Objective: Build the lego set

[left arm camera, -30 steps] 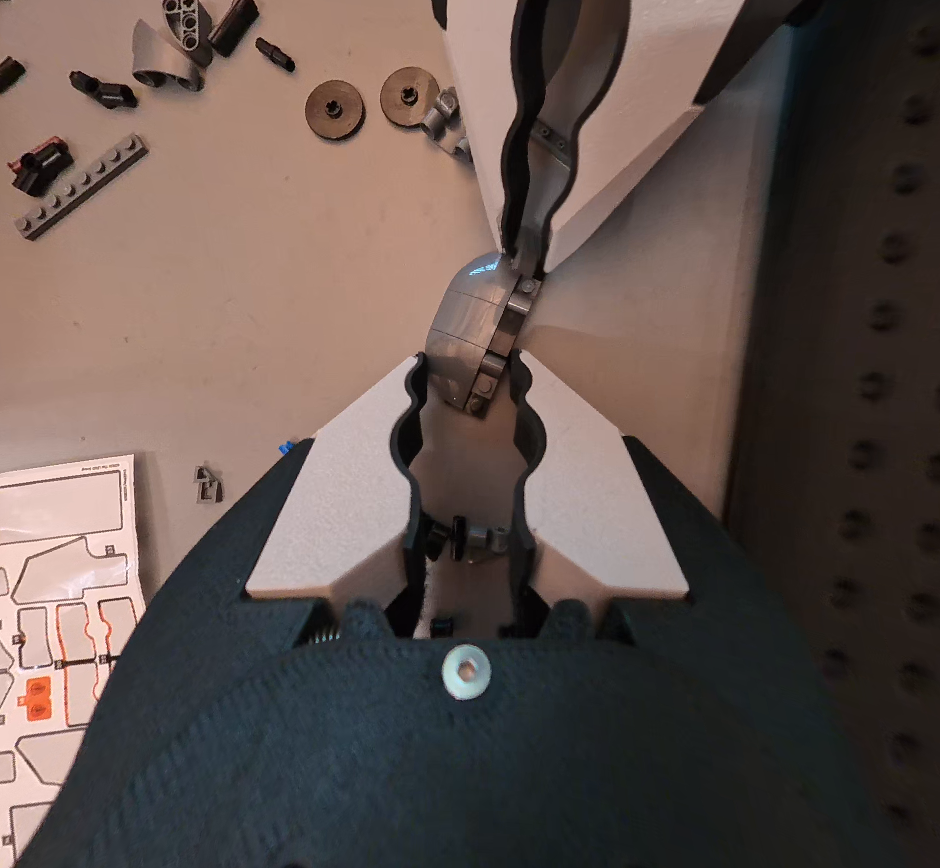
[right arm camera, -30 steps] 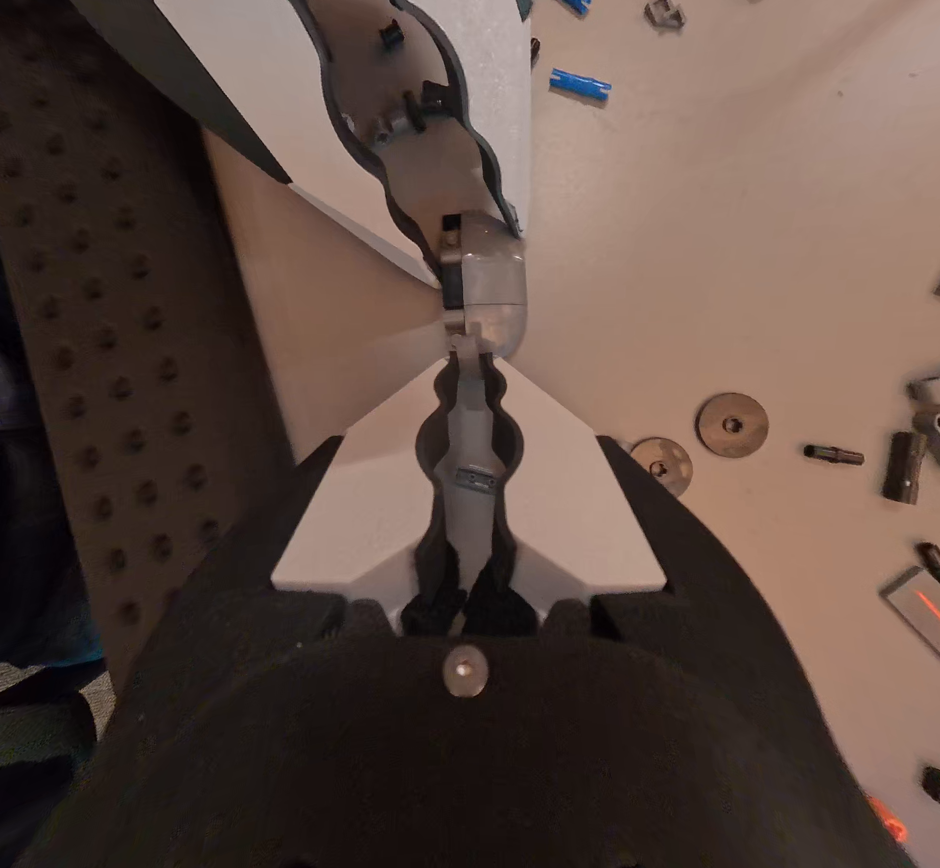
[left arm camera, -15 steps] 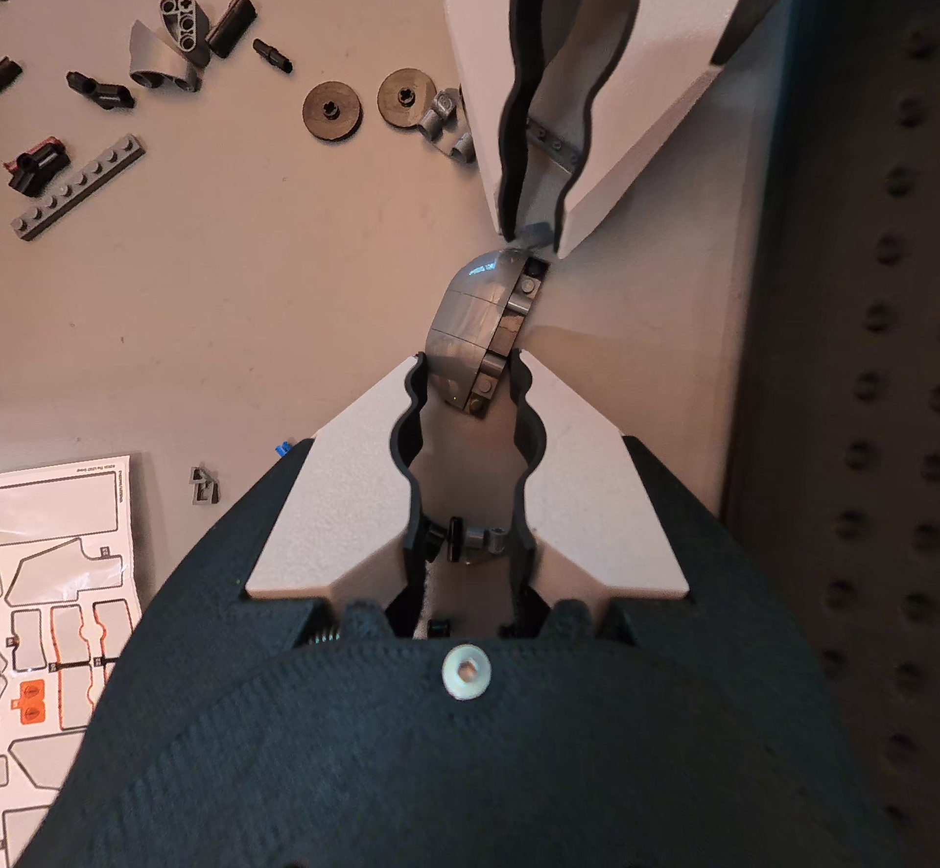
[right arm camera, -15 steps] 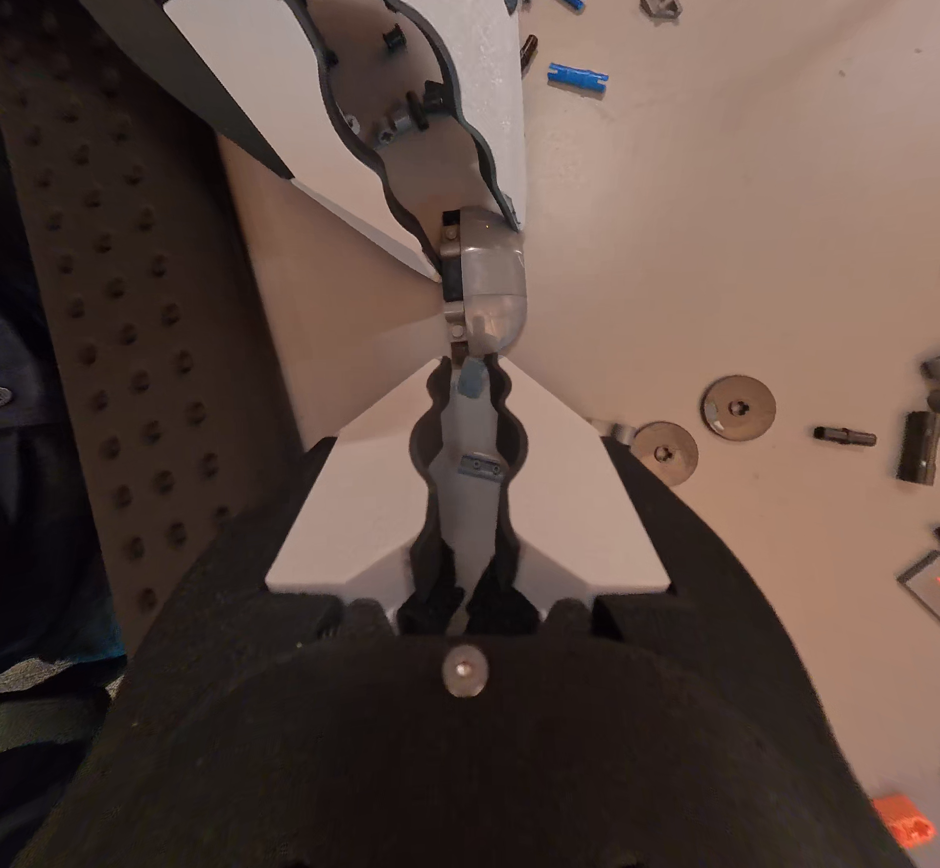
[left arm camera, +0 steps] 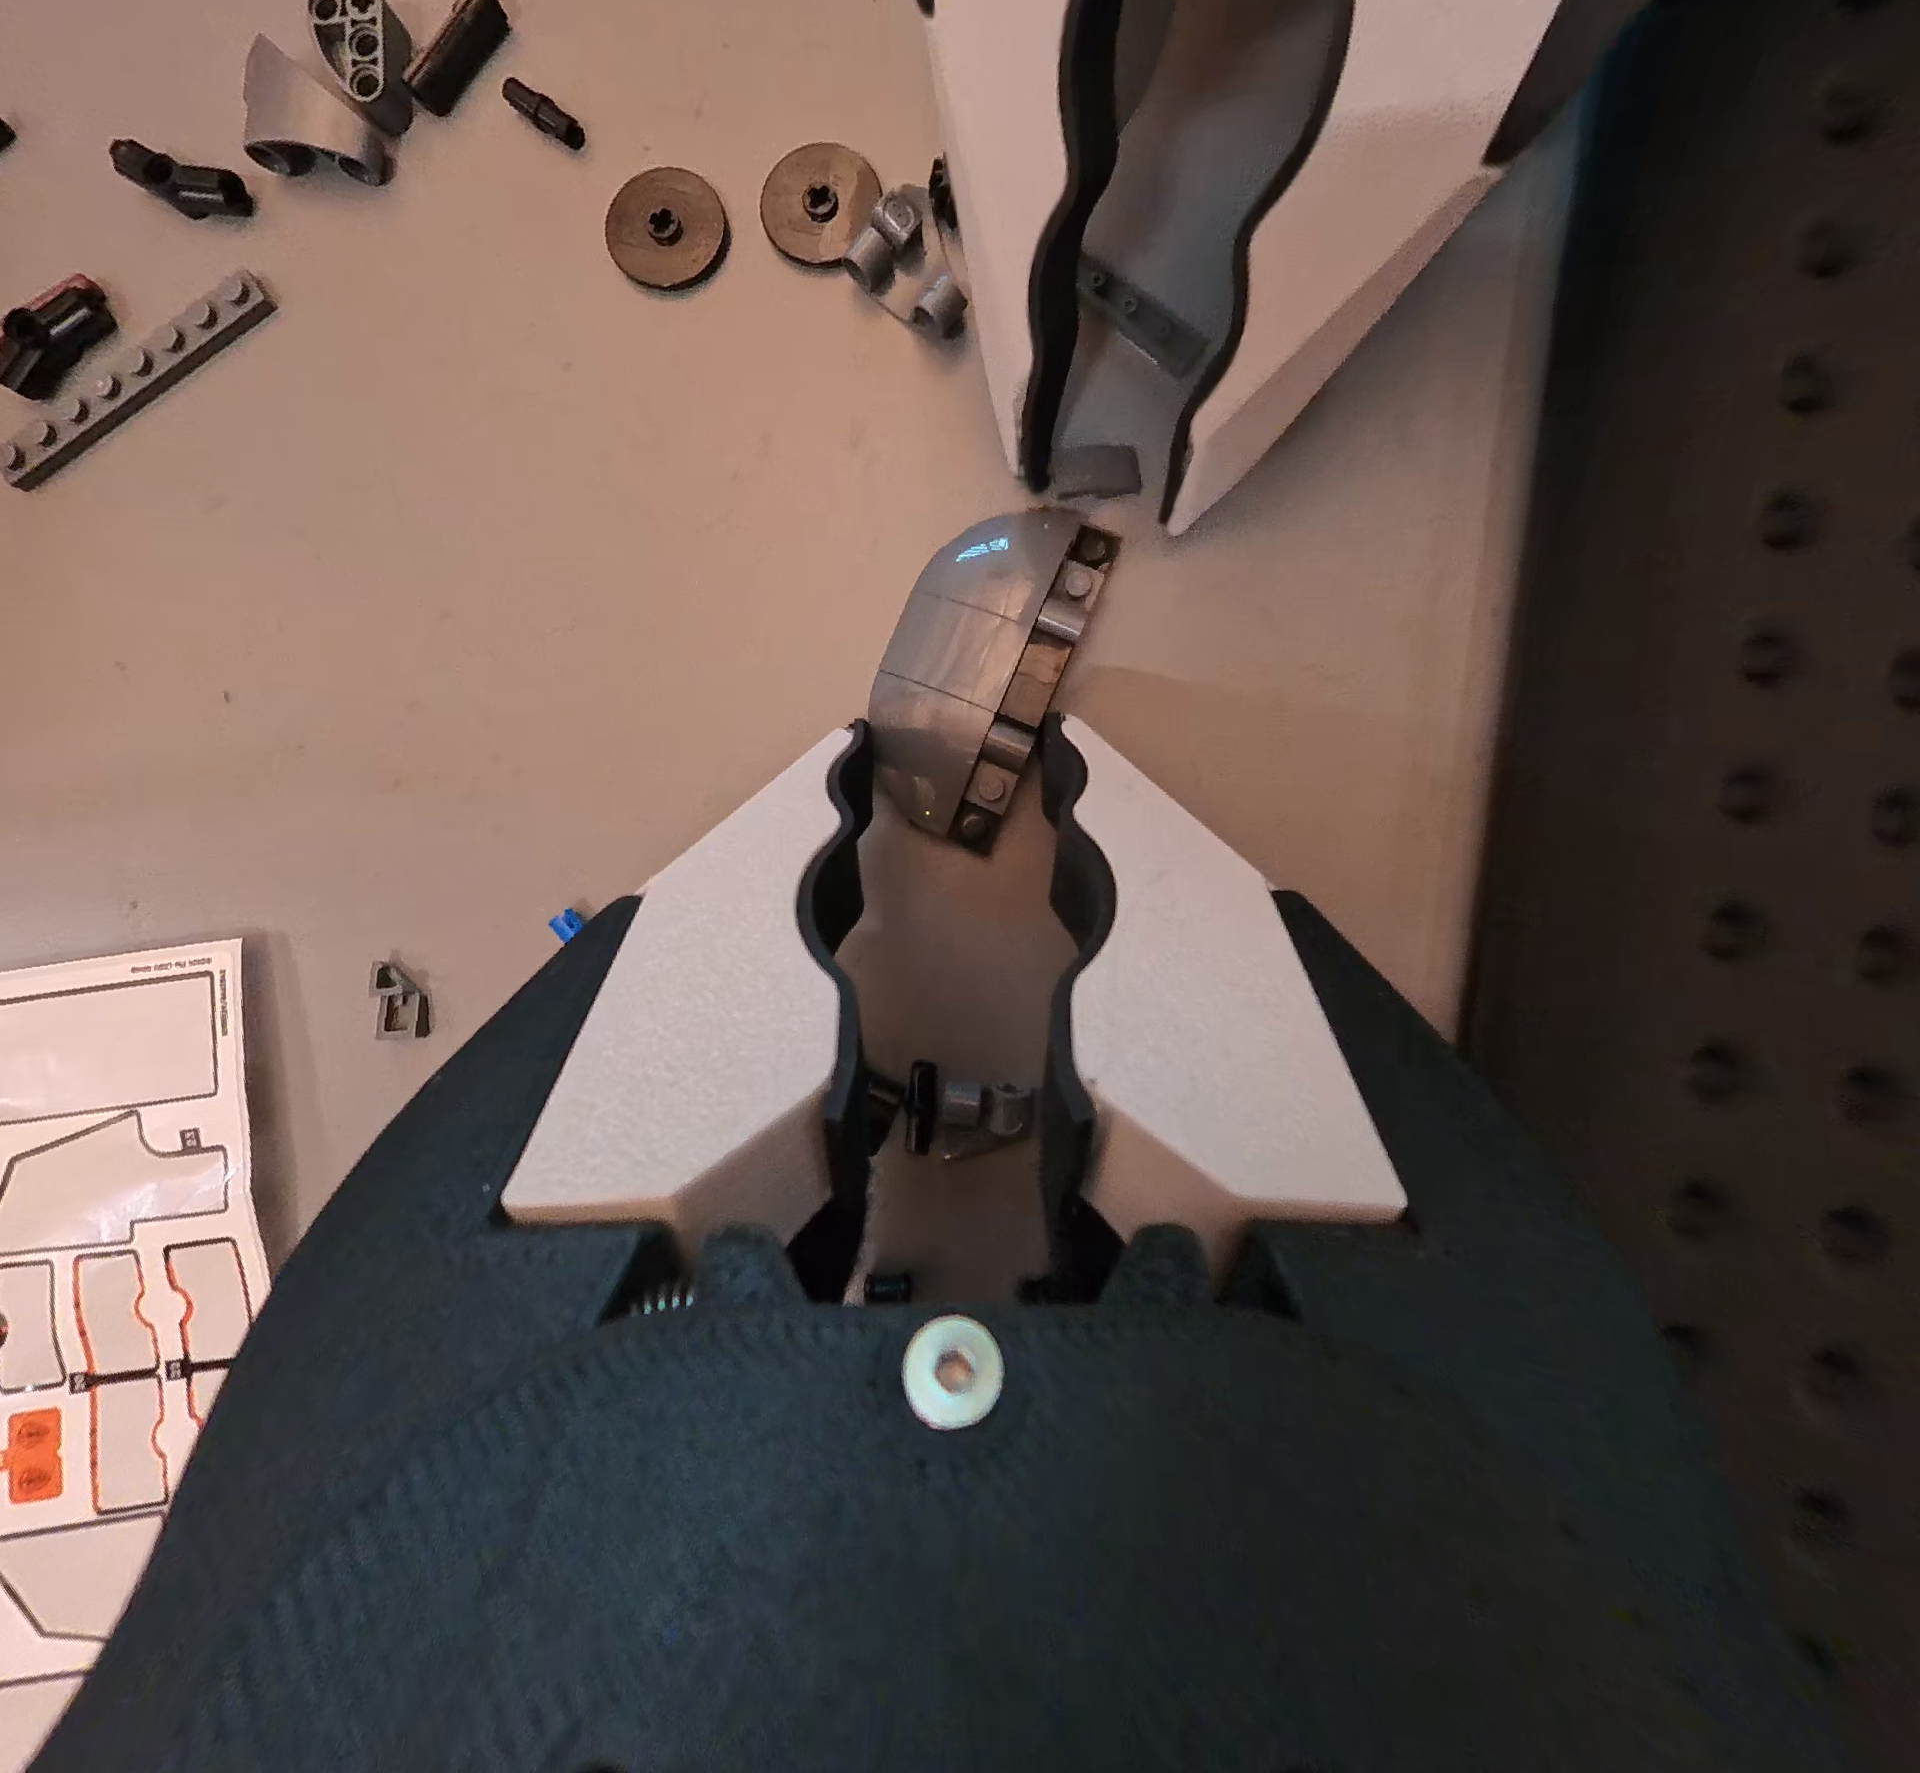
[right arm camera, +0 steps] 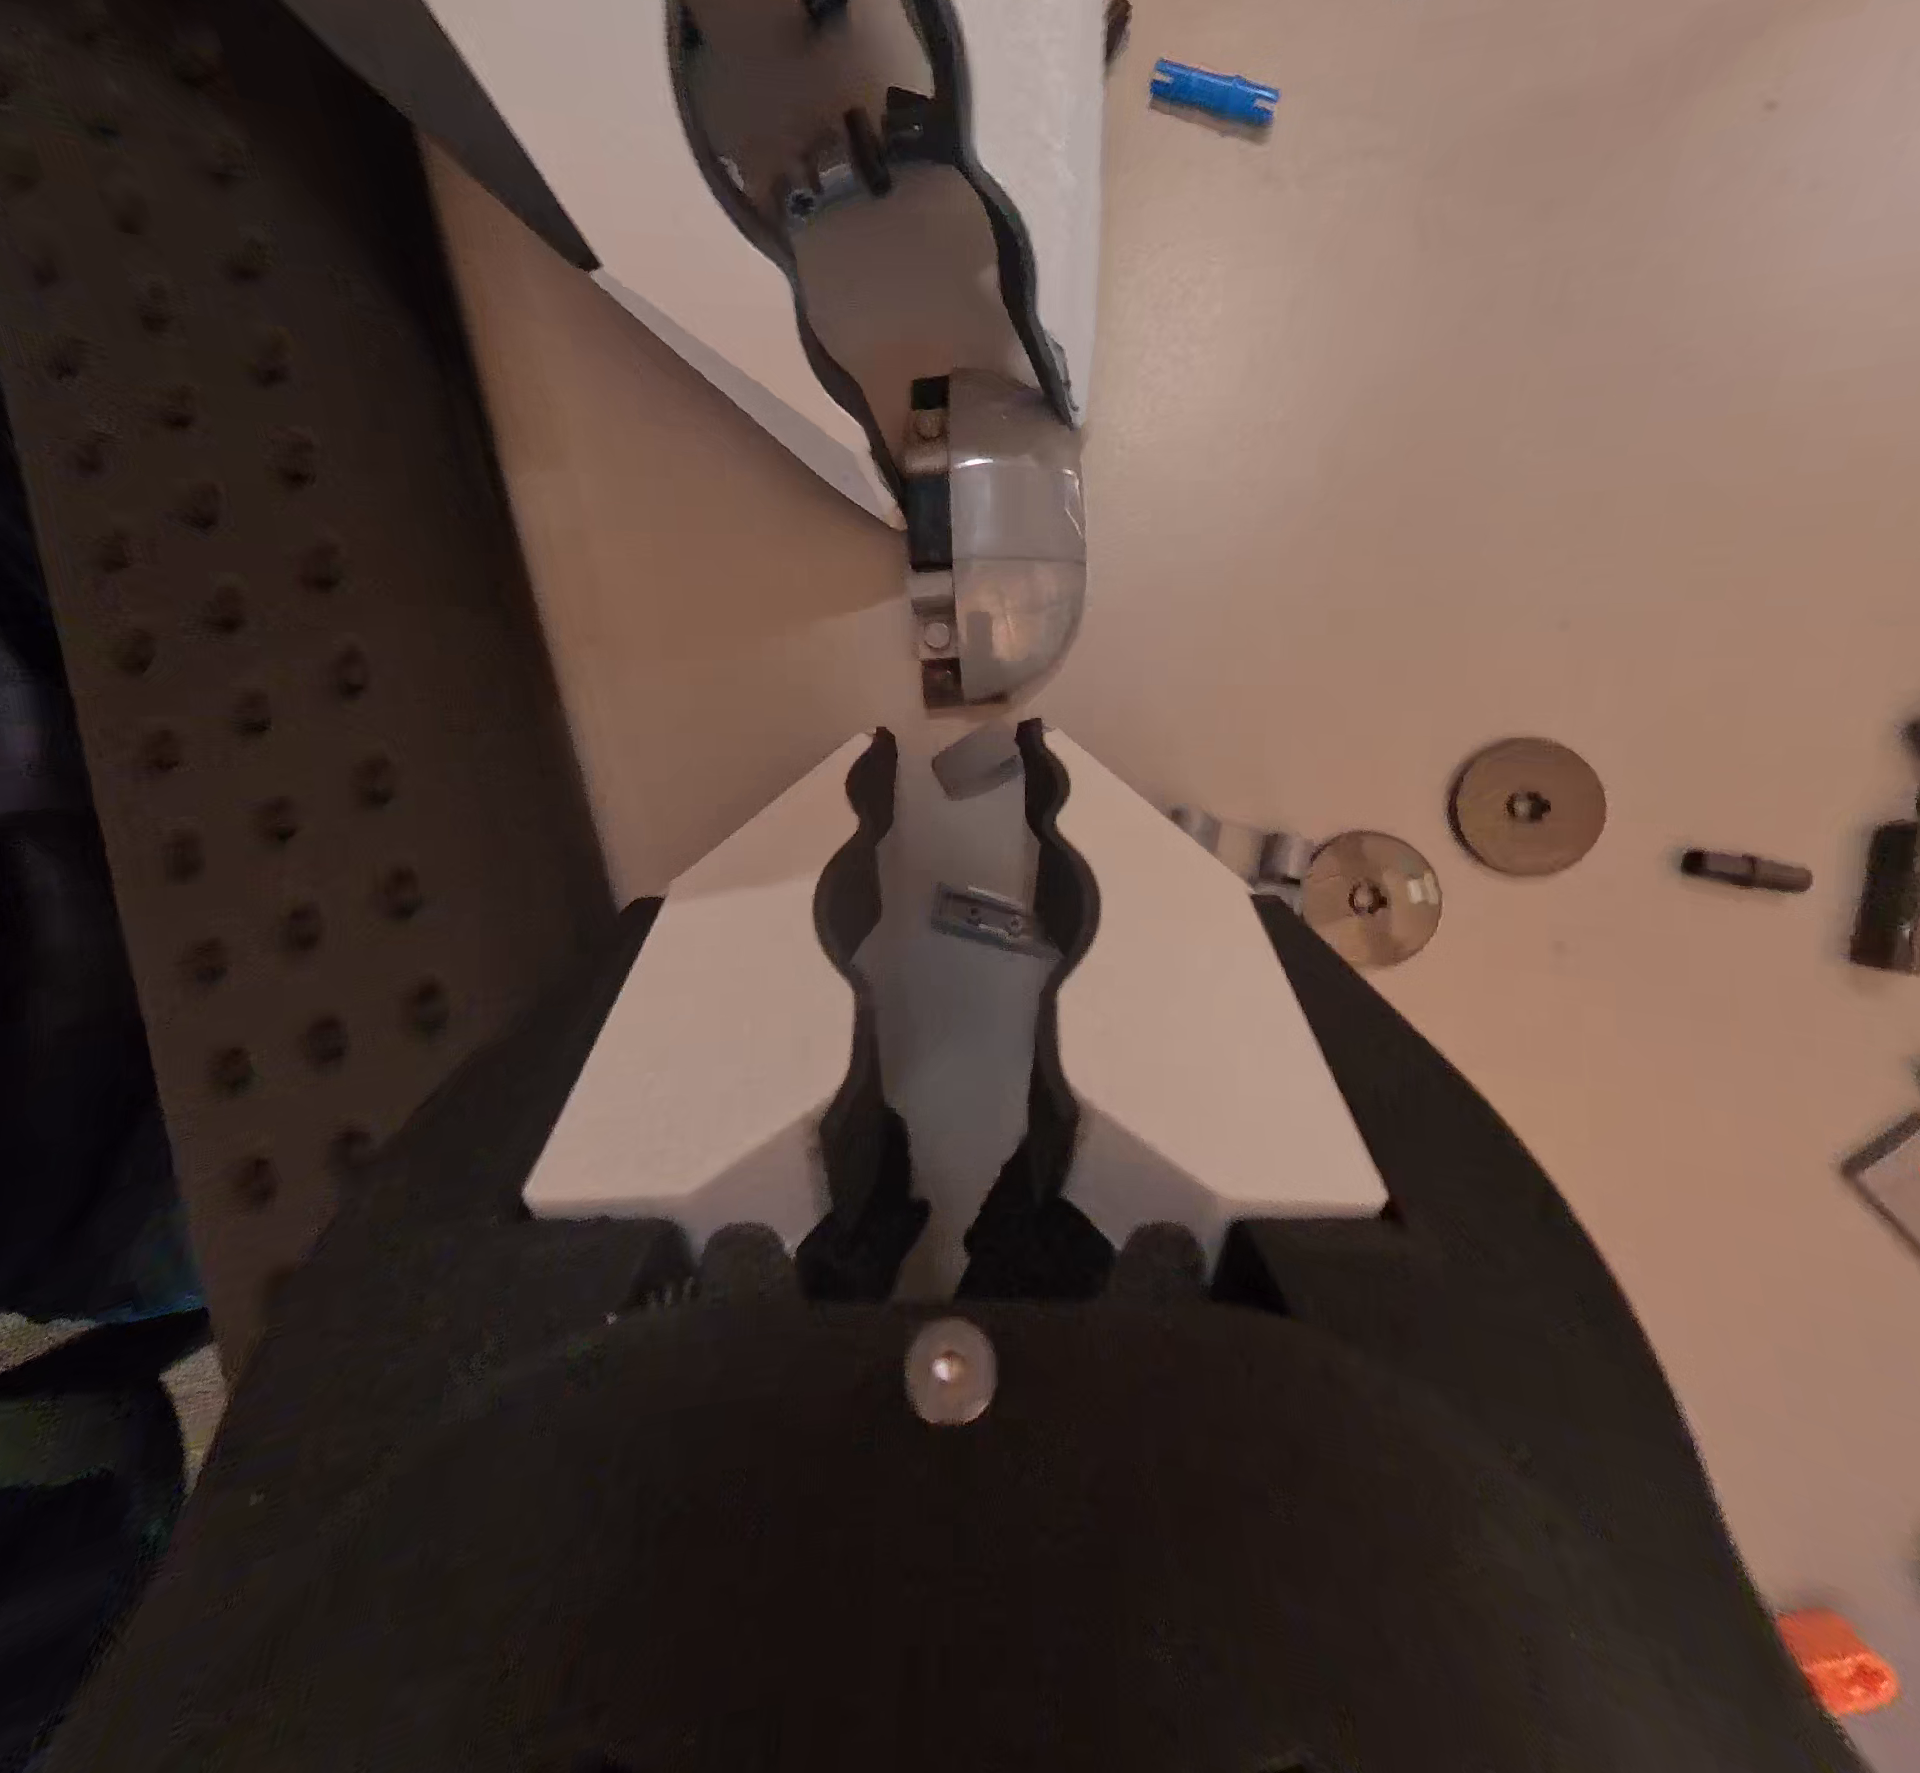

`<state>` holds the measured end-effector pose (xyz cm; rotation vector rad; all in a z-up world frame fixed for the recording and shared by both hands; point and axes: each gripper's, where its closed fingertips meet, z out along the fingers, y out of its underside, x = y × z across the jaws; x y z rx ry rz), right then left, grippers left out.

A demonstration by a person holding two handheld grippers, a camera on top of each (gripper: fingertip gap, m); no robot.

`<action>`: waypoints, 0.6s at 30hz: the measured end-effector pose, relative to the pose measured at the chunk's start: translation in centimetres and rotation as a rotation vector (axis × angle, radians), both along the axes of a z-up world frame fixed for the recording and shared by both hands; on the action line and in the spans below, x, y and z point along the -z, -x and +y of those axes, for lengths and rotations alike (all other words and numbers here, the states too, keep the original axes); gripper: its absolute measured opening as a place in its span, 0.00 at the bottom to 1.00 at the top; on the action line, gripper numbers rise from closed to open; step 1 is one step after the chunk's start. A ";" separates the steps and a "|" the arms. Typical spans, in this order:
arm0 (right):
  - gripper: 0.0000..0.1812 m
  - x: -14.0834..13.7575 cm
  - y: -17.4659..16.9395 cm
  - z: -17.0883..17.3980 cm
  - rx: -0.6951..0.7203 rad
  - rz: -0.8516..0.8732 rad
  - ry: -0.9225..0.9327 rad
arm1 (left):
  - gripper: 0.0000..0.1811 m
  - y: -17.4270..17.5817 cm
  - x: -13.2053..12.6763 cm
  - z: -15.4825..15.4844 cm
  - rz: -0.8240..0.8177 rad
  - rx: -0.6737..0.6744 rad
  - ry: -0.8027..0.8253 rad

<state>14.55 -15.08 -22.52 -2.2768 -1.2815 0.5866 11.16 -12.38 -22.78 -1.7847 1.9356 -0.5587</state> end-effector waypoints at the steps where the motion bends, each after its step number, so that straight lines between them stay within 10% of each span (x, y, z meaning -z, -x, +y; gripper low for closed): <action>1: 0.13 0.0 0.1 0.0 -0.006 -0.002 -0.008 | 0.17 0.0 0.0 0.0 0.000 0.000 0.001; 18: 0.09 0.1 -0.6 0.0 0.150 -0.064 -0.019 | 0.17 0.5 0.0 0.5 0.009 -0.018 0.008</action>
